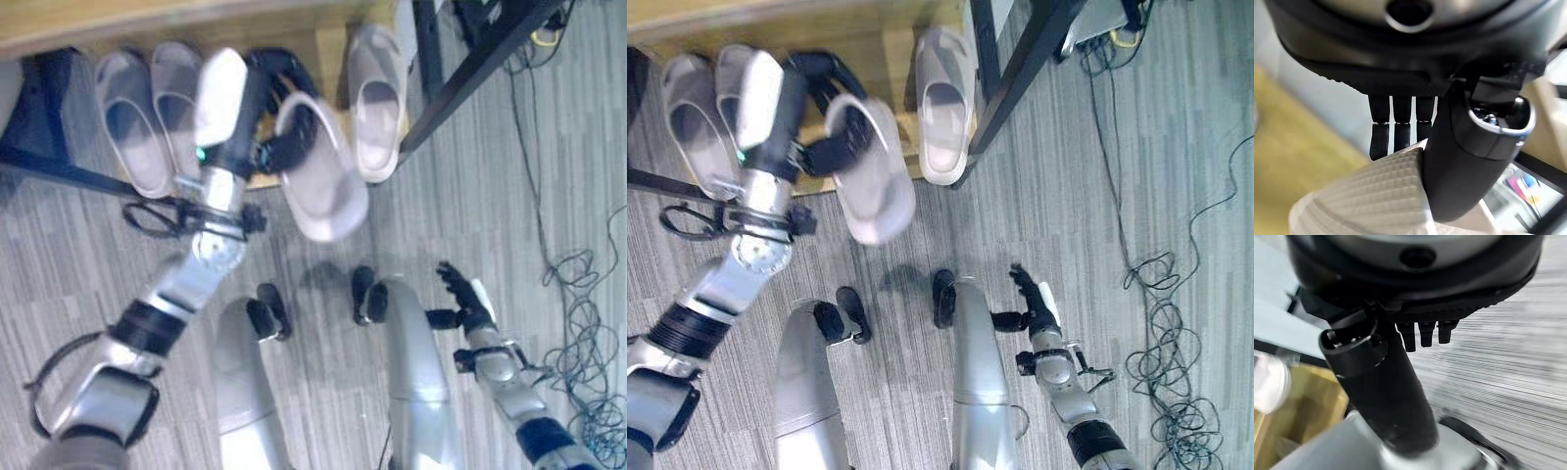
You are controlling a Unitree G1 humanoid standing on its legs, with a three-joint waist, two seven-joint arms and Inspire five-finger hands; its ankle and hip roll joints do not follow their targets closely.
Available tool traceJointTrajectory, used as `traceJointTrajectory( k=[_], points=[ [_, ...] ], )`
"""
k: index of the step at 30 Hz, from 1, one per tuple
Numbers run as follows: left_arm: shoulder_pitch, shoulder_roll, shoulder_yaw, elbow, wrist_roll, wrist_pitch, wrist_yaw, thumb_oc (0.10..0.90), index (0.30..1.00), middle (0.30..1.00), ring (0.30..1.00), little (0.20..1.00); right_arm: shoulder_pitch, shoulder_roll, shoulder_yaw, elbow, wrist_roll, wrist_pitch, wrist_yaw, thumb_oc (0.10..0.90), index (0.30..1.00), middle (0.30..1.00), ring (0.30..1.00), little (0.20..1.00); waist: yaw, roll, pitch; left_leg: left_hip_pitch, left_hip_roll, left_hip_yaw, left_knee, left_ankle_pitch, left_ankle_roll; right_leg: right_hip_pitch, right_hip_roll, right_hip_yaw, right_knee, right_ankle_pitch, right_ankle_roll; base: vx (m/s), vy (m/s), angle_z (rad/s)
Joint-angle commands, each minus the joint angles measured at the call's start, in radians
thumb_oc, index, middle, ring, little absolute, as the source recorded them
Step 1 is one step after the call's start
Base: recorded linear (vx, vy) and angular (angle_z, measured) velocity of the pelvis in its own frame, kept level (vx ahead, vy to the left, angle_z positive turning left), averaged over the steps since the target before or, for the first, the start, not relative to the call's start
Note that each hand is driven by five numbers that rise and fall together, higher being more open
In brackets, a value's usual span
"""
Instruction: Arrange the slippers neatly on the shoe rack.
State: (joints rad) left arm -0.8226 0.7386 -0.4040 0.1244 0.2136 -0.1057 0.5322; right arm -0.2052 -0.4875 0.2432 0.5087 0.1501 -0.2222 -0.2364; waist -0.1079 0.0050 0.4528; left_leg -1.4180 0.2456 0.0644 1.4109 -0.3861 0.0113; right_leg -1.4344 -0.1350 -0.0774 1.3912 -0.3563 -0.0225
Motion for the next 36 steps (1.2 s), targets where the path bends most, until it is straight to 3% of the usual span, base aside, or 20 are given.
traceJointTrajectory(
  k=[1,4,5,8,14,20,30,31,32,36],
  points=[
    [-0.177,0.059,-0.017,-0.001,0.088,-0.021,0.145,0.4,0.3,0.3,0.3,0.3,0.11,-0.035,-0.004,-0.093,0.052,-0.08,-0.014,0.8,0.9,0.9,0.9,0.9,-0.027,0.031,-0.091,-0.041,0.036,-0.103,0.13,-0.173,0.008,-0.029,-0.047,0.068,0.166,-0.21,0.101,0.19,-0.004,-0.07],
    [-0.304,0.173,-0.088,0.064,0.144,0.012,0.185,0.4,0.3,0.3,0.3,0.3,0.112,-0.068,0.0,-0.165,0.118,-0.105,0.034,0.8,0.9,0.9,0.9,0.9,-0.039,0.035,-0.045,-0.143,0.057,-0.128,0.339,-0.244,0.018,-0.135,-0.04,0.095,0.367,-0.27,0.108,0.16,0.022,-0.12],
    [-0.307,0.173,-0.09,0.066,0.144,0.011,0.185,0.4,0.3,0.3,0.3,0.3,0.112,-0.068,-0.001,-0.165,0.118,-0.105,0.034,0.8,0.9,0.9,0.9,0.9,-0.038,0.035,-0.044,-0.144,0.057,-0.129,0.341,-0.246,0.018,-0.135,-0.04,0.094,0.369,-0.272,0.109,0.17,0.063,-0.05],
    [-0.379,0.229,-0.145,0.114,0.127,0.004,0.192,0.4,0.3,0.3,0.3,0.3,0.144,-0.109,-0.016,-0.243,0.14,-0.119,0.047,0.8,0.9,0.9,0.9,0.9,-0.058,0.041,0.056,-0.152,0.056,-0.19,0.505,-0.303,0.022,-0.136,-0.031,0.129,0.532,-0.318,0.109,0.12,0.051,-0.15],
    [-0.438,0.265,-0.27,0.218,0.107,0.001,0.19,0.4,0.3,0.3,0.3,0.3,0.269,-0.171,-0.041,-0.355,0.166,-0.137,0.054,0.8,0.9,0.9,0.9,0.9,-0.097,0.019,0.067,-0.152,0.073,-0.232,0.673,-0.375,0.008,-0.136,-0.05,0.187,0.697,-0.389,0.117,0.09,0.022,-0.1],
    [-0.459,0.284,-0.334,0.271,0.1,0.002,0.195,0.4,0.3,0.3,0.3,0.3,0.324,-0.231,-0.06,-0.423,0.171,-0.151,0.058,0.8,0.9,0.9,0.9,0.9,-0.12,-0.002,0.067,-0.152,0.093,-0.231,0.736,-0.404,0.009,-0.136,-0.062,0.218,0.754,-0.422,0.129,0.02,0.044,-0.1],
    [-0.595,0.216,-0.466,0.415,0.117,0.003,0.162,0.4,0.3,0.3,0.3,0.3,0.356,-0.29,-0.077,-0.461,0.184,-0.178,0.075,0.8,0.9,0.9,0.9,0.9,-0.146,-0.03,0.067,-0.152,0.089,-0.211,0.777,-0.435,0.005,-0.136,-0.092,0.241,0.787,-0.446,0.144,0.01,0.039,-0.03],
    [-0.604,0.212,-0.472,0.425,0.119,0.003,0.157,0.551,0.526,0.526,0.526,0.526,0.354,-0.292,-0.077,-0.46,0.187,-0.179,0.075,0.8,0.9,0.9,0.9,0.9,-0.148,-0.03,0.067,-0.152,0.087,-0.21,0.78,-0.436,0.004,-0.136,-0.092,0.242,0.788,-0.445,0.145,0.03,0.054,-0.02],
    [-0.629,0.201,-0.49,0.457,0.119,0.004,0.149,0.8,0.9,0.9,0.9,0.9,0.346,-0.295,-0.075,-0.454,0.193,-0.179,0.08,0.8,0.9,0.9,0.9,0.9,-0.152,-0.033,0.067,-0.152,0.084,-0.209,0.785,-0.439,0.0,-0.136,-0.092,0.247,0.794,-0.445,0.144,0.03,0.04,-0.01],
    [-0.674,0.187,-0.518,0.501,0.097,-0.003,0.13,0.8,0.9,0.9,0.9,0.9,0.329,-0.302,-0.07,-0.435,0.201,-0.18,0.086,0.8,0.9,0.9,0.9,0.9,-0.151,-0.037,0.067,-0.152,0.084,-0.204,0.784,-0.439,-0.005,-0.136,-0.094,0.254,0.797,-0.439,0.145,0.01,0.024,0.0]
  ],
)
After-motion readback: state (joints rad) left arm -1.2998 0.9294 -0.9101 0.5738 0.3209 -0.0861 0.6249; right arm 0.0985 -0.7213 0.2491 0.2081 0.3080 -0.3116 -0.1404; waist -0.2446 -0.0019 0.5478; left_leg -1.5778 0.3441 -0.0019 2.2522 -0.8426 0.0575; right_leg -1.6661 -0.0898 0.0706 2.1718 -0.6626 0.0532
